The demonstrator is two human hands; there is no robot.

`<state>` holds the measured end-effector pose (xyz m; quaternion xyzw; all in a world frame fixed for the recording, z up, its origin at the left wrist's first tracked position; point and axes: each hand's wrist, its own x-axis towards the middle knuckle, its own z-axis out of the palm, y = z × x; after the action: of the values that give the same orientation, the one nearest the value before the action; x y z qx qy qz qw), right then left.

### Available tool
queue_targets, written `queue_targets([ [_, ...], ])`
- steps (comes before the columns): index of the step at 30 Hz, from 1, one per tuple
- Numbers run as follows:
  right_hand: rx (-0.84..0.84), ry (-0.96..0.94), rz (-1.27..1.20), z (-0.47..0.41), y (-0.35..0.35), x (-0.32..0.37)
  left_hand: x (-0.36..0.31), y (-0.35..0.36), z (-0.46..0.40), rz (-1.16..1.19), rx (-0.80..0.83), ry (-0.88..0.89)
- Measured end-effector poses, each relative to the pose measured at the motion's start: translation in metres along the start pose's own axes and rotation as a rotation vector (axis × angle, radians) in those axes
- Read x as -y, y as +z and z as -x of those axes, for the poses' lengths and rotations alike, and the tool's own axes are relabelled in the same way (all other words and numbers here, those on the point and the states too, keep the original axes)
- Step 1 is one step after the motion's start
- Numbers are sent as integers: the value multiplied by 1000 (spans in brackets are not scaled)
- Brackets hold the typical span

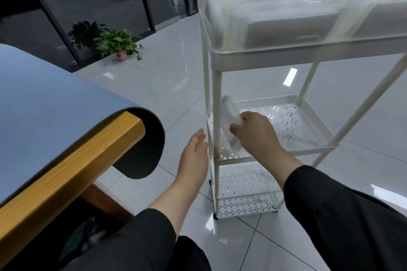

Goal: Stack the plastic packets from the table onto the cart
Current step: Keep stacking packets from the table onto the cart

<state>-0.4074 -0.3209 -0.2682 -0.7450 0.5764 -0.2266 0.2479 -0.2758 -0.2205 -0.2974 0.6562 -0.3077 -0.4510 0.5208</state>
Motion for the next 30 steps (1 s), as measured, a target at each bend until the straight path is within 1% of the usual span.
queue_targets([
  [3, -36, -24, 57, -8, 11, 5, -11, 0, -19, 71, -5, -36],
  [5, -25, -67, 88, -13, 19, 5, -19, 1, -31, 140, 4, -78],
  [7, 55, -92, 62, -15, 24, 6, -24, 1, -40, 187, 4, -123],
  [10, 188, -103, -90, -12, 26, 4, -24, -2, -46, 192, 16, -150],
  [12, 232, -104, -179, -9, 26, 3, -24, -3, -48, 174, 33, -136],
  [15, 228, -99, -190, -8, 27, 0, -19, -3, -53, 139, 42, -143],
  [19, 264, -69, -252, -8, 31, -9, -18, -4, -54, -49, 118, -94],
  [21, 254, -56, -287, -9, 32, -12, -18, -5, -55, -120, 130, -65],
  [25, 251, -7, -311, -11, 31, -16, -16, -3, -59, -174, 107, -44],
  [30, 281, -38, -280, -9, 29, -16, -11, 1, -64, -199, 119, -53],
])
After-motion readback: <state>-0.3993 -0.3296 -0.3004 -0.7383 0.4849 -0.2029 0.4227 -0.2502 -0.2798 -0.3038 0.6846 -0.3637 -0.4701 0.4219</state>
